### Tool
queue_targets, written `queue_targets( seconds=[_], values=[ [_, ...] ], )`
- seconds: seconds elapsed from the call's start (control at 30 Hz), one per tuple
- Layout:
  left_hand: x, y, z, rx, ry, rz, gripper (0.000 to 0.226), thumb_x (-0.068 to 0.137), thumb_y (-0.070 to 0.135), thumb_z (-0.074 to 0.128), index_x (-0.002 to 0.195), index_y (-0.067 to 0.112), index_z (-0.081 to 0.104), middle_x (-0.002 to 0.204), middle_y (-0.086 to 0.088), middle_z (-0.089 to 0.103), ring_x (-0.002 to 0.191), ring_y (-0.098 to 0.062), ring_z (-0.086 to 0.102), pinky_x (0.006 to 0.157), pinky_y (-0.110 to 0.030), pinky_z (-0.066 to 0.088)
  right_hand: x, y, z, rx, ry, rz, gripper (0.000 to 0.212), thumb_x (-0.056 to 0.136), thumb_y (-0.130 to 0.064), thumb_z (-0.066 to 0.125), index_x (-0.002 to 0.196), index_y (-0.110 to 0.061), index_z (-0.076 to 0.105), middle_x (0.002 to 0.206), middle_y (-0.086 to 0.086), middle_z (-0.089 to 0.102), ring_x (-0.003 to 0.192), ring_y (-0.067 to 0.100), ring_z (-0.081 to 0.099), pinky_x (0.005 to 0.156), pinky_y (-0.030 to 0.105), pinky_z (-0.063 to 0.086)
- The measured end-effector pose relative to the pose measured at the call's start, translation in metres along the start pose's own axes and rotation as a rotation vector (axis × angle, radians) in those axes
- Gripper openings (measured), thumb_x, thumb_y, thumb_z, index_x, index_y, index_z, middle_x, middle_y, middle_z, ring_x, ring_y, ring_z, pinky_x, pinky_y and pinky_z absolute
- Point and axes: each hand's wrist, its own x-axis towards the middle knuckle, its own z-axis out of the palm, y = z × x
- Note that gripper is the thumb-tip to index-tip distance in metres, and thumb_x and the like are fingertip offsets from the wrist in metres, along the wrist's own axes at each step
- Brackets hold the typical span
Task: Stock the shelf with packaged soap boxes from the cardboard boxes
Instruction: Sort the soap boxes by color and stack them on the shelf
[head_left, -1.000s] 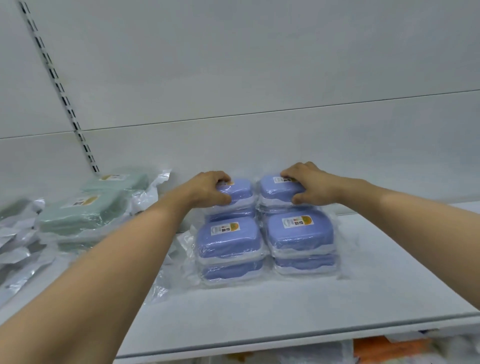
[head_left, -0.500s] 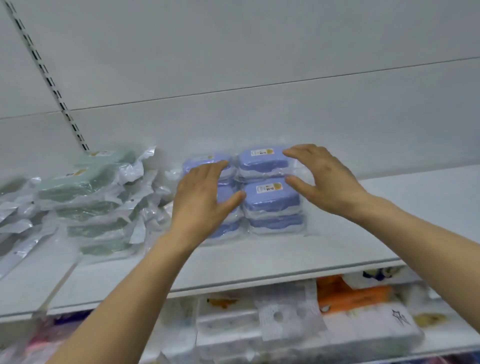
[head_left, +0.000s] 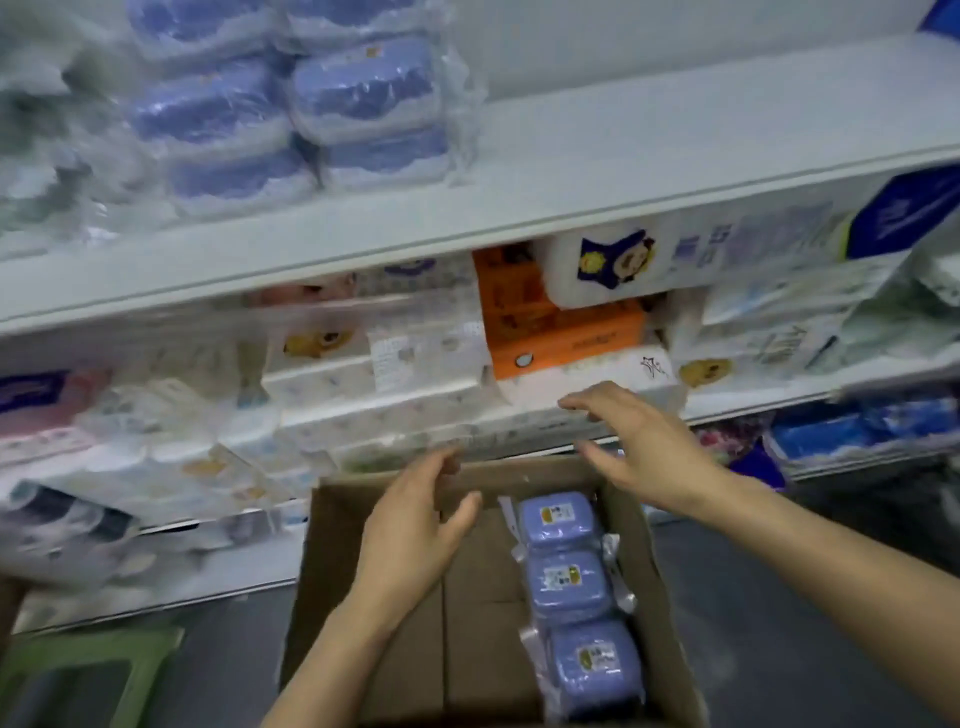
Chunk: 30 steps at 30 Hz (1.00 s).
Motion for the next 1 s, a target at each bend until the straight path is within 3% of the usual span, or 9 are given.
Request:
queue_targets(
  seconds=[0.07, 0.17, 0.33, 0.47, 0.6, 0.83, 1.0],
  values=[
    [-0.019, -0.021, 0.039, -0.035, -0.112, -0.12, 0.05, 0.086, 0.032, 0.07, 0.132, 0.029, 0.053, 0.117, 0.017, 0.06, 0.108, -0.003, 0.059, 0.091, -0.026, 0.049, -0.022, 0.025, 0.034, -0.016, -0.154, 0.083, 0.051, 0.089, -0.023, 0.063, 0.138, -0.02, 0.048, 0.137, 0.002, 0.05, 0.125, 0.02, 0.049, 0.098, 0.033, 0.043],
    [-0.039, -0.048, 0.084, -0.079, -0.258, -0.262, 0.049, 0.086, 0.031, 0.07, 0.132, 0.032, 0.052, 0.116, 0.018, 0.06, 0.104, 0.0, 0.058, 0.086, -0.021, 0.047, -0.049, 0.055, 0.089, -0.031, -0.377, 0.226, 0.057, 0.089, -0.028, 0.063, 0.142, -0.021, 0.041, 0.145, 0.003, 0.041, 0.131, 0.026, 0.043, 0.099, 0.033, 0.041],
    [-0.024, -0.077, 0.141, -0.107, -0.379, -0.336, 0.047, 0.09, 0.024, 0.066, 0.135, 0.022, 0.052, 0.128, 0.004, 0.061, 0.115, -0.005, 0.056, 0.084, -0.011, 0.035, -0.081, 0.081, 0.17, -0.064, -0.657, 0.316, 0.068, 0.088, -0.027, 0.062, 0.147, -0.021, 0.029, 0.15, 0.006, 0.033, 0.135, 0.027, 0.036, 0.105, 0.031, 0.035],
    [0.013, -0.095, 0.187, -0.034, -0.408, -0.201, 0.049, 0.091, 0.019, 0.065, 0.139, 0.012, 0.052, 0.139, -0.007, 0.055, 0.129, -0.022, 0.05, 0.102, -0.021, 0.035, -0.093, 0.091, 0.215, -0.123, -0.688, 0.319, 0.073, 0.09, -0.023, 0.06, 0.15, -0.015, 0.02, 0.158, 0.007, 0.017, 0.145, 0.026, 0.016, 0.114, 0.032, 0.024],
    [0.045, -0.107, 0.237, 0.068, -0.487, -0.105, 0.058, 0.094, 0.027, 0.062, 0.146, 0.015, 0.041, 0.147, -0.009, 0.044, 0.134, -0.027, 0.042, 0.109, -0.03, 0.03, -0.098, 0.096, 0.241, -0.214, -0.628, 0.321, 0.081, 0.088, -0.027, 0.062, 0.152, -0.014, 0.014, 0.158, 0.007, 0.014, 0.145, 0.026, 0.013, 0.114, 0.038, 0.025],
    [0.074, -0.129, 0.288, 0.307, -0.608, -0.051, 0.096, 0.077, 0.042, 0.078, 0.152, 0.017, 0.025, 0.147, -0.011, 0.034, 0.134, -0.03, 0.036, 0.11, -0.04, 0.032, -0.098, 0.102, 0.26, -0.347, -0.54, 0.32, 0.077, 0.088, -0.022, 0.058, 0.152, -0.01, 0.017, 0.152, 0.011, 0.027, 0.138, 0.03, 0.025, 0.11, 0.042, 0.025],
    [0.079, -0.13, 0.286, 0.423, -0.614, 0.07, 0.104, 0.072, 0.043, 0.082, 0.152, 0.014, 0.021, 0.144, -0.01, 0.032, 0.13, -0.029, 0.038, 0.106, -0.039, 0.036, -0.096, 0.1, 0.259, -0.364, -0.533, 0.295, 0.08, 0.071, -0.038, 0.075, 0.139, -0.011, 0.042, 0.138, 0.012, 0.046, 0.127, 0.03, 0.042, 0.104, 0.043, 0.035]
  ],
)
